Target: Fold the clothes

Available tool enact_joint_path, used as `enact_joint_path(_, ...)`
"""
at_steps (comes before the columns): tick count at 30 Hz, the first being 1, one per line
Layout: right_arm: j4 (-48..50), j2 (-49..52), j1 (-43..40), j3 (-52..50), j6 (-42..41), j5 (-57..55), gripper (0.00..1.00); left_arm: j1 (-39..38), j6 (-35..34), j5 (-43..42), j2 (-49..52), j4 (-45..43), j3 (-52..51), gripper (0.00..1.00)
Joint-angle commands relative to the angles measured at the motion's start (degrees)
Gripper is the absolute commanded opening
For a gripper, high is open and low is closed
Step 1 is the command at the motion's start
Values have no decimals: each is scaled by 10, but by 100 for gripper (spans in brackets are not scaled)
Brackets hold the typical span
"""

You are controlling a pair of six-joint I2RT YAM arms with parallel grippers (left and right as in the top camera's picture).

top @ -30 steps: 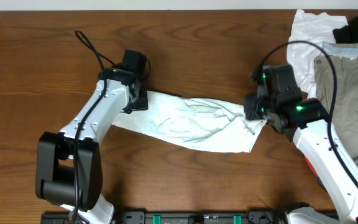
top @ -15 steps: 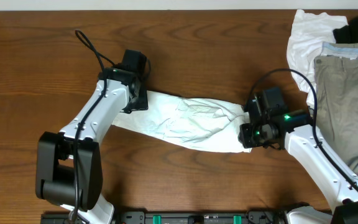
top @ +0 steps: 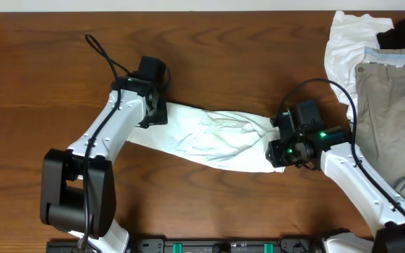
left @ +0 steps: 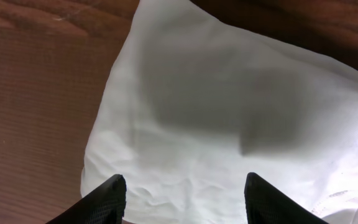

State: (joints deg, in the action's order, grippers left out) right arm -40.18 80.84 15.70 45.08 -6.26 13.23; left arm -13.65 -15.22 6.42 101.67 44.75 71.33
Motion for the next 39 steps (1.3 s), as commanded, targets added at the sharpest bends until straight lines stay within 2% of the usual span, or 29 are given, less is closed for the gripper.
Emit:
enact_joint_path(1, 16, 32, -4, -24, 0, -13, 37, 0, -5, 3, 0, 2, 9, 61)
enact_joint_path(9, 58, 105, -4, -39, -52, -87, 33, 0, -5, 3, 0, 2, 9, 61)
enact_joint_path(13, 59, 99, -11, -31, -66, -95, 32, 0, -5, 3, 0, 2, 9, 61)
enact_joint_path(18, -1, 49, -19, 14, -66, -89, 33, 0, -5, 3, 0, 2, 9, 61)
enact_joint_path(24, -77, -31, -43, 50, -106, -89, 38, 0, -5, 2, 0, 3, 9, 61)
enact_joint_path(29, -118, -41, -76, 45, -141, -61, 43, 0, -5, 3, 0, 2, 9, 61)
enact_joint_path(33, -113, -37, -92, 16, -155, -51, 47, 0, -5, 3, 0, 2, 9, 62)
enact_joint_path(39, -50, -35, -105, -28, -161, -36, 53, 0, -5, 3, 0, 2, 9, 62)
